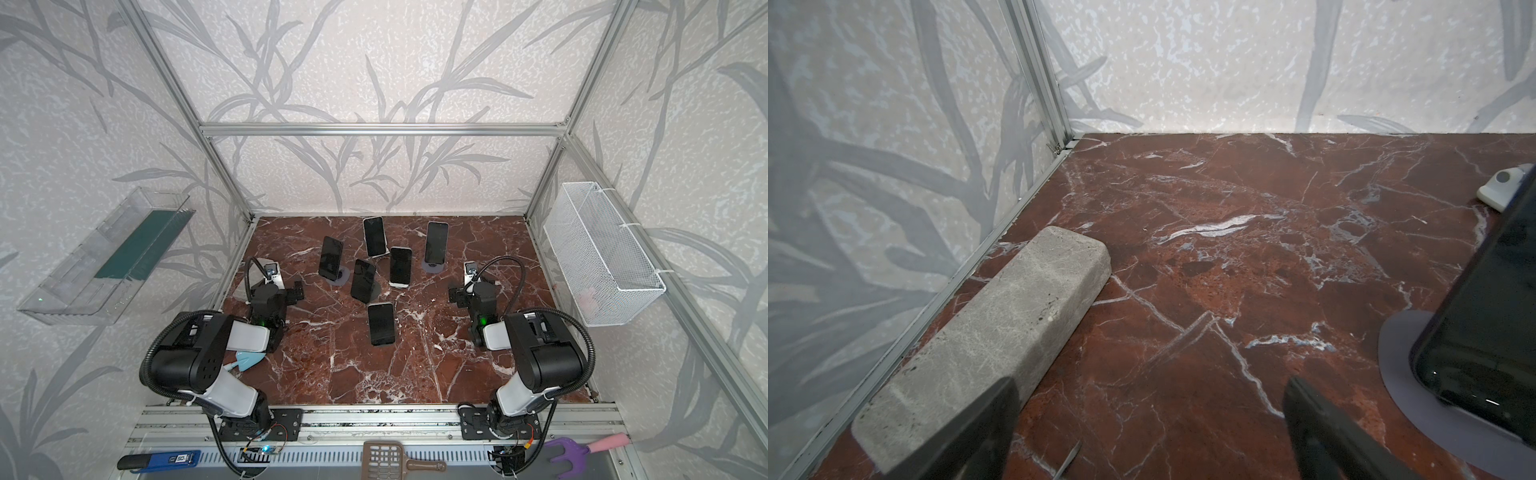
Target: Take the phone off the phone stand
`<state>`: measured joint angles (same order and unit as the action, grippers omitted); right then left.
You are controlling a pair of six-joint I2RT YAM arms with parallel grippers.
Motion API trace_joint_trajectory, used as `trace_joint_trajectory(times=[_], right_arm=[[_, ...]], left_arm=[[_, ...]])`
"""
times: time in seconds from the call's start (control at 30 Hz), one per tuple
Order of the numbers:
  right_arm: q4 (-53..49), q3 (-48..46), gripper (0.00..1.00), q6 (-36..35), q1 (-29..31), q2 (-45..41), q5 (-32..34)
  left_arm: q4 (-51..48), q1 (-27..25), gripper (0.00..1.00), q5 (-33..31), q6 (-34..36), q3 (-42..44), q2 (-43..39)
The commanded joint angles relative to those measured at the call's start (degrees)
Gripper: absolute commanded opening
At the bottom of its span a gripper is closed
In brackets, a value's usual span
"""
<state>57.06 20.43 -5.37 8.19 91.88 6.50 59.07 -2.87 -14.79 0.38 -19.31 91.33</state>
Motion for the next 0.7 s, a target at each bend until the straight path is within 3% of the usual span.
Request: trace_joint_trajectory(times=[0.0,0.67], right_arm=[[0.99,0.4,0.99,-0.24,0.16,-0.66,0.62],[2.04,-0.08,0.99,-0.79,0.78,-0.6,1.41]], left_arm=[[0.29,0.25,0.99,0.33,-0.1,-0.27,-0.82],[0.31,0.24,0.99,0.32,-0.11,-0.34,-0.81]])
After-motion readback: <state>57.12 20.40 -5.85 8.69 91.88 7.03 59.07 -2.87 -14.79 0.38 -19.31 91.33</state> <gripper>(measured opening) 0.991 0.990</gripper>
